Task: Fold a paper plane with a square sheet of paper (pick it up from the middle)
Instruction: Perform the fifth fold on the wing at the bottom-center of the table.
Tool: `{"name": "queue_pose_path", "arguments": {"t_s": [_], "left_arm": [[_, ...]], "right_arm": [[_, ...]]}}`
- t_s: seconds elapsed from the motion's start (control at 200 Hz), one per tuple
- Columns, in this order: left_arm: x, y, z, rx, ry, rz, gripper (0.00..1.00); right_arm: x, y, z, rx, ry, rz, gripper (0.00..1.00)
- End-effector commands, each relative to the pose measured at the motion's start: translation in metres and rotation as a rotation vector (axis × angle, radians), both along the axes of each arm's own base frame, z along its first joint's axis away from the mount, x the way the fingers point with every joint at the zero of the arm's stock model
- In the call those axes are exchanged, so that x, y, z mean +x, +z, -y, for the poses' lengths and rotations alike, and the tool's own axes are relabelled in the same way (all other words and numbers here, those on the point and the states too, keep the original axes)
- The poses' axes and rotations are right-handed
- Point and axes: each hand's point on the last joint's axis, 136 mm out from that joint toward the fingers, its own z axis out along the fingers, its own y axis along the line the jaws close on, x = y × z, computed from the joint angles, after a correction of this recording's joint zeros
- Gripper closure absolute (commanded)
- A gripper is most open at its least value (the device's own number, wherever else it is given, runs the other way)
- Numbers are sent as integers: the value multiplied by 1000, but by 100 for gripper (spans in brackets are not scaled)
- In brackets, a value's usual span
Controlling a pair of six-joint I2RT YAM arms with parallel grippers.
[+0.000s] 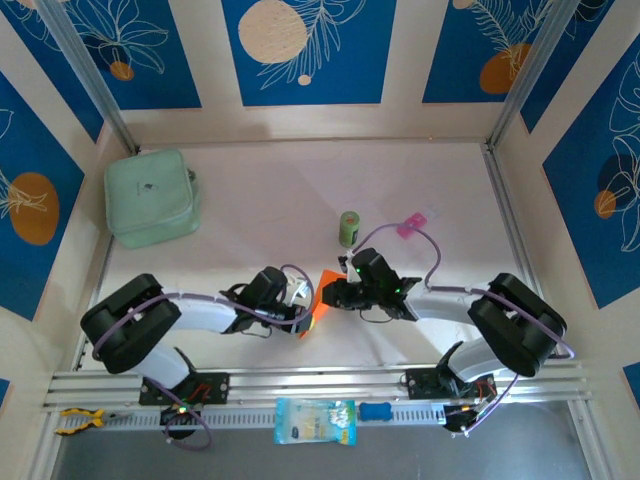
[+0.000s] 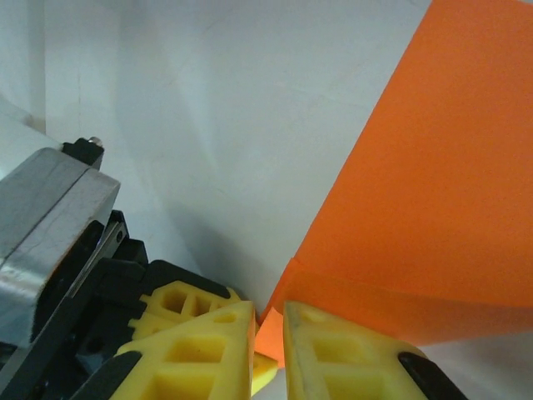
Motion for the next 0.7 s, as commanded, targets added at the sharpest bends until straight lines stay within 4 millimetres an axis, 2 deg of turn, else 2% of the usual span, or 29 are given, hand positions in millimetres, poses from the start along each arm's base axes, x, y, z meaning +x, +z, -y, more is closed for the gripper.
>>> {"name": "queue_pose_path", "arguments": {"t_s": [0.0, 0.29, 0.575, 0.695], "left_arm": [[-2, 0, 3, -30, -7, -65, 100], [4, -3, 6, -105, 59, -164, 100], [7, -3, 5, -149, 98, -199, 100], [9, -1, 4, -157, 111, -193, 100]], "right_arm": [[8, 3, -2, 24, -22, -3, 83], [6, 5, 5, 32, -19, -10, 83], [0, 0, 11, 19, -19, -32, 83], [0, 6, 11, 40, -16, -18, 83]]}}
